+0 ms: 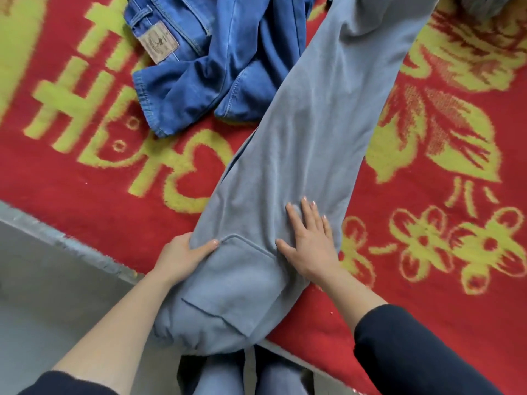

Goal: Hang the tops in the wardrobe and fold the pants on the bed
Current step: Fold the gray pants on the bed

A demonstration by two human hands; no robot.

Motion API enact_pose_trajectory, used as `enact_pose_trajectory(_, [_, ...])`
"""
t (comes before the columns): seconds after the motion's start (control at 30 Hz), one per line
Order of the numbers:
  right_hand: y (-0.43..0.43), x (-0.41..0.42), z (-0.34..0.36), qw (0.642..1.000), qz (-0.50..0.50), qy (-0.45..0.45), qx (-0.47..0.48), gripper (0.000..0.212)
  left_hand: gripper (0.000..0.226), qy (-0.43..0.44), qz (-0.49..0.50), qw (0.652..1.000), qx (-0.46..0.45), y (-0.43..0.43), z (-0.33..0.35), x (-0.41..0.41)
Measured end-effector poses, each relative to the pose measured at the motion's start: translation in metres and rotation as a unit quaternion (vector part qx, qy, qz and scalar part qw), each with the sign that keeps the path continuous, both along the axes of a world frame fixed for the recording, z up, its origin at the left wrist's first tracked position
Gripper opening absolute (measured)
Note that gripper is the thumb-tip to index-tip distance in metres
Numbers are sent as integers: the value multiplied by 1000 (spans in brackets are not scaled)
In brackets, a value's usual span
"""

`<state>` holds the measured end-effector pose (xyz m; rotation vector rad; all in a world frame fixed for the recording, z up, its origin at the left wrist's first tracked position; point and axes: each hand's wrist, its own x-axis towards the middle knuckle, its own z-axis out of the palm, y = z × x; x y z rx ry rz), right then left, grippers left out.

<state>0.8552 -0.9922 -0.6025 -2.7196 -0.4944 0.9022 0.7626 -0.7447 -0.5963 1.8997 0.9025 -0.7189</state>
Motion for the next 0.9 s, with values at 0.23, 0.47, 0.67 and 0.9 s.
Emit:
enact_pose_trajectory(0.23, [25, -114, 3, 911, -393, -105, 73, 50, 32, 52, -115, 992, -7, 28, -2, -45])
enact_pose_trajectory(0.47, [66, -204, 3, 665, -686, 132, 263, 49, 37, 58, 37, 988, -139, 37, 8, -105])
enact_pose_trajectory(0.67, [45, -201, 9, 671, -630, 290, 262, 52, 48, 70, -27, 954, -292, 32, 22, -118])
enact_pose_trajectory(0.9, [4, -244, 34, 686, -481, 534, 110, 64, 50, 386, -325, 835, -221, 22, 33, -137])
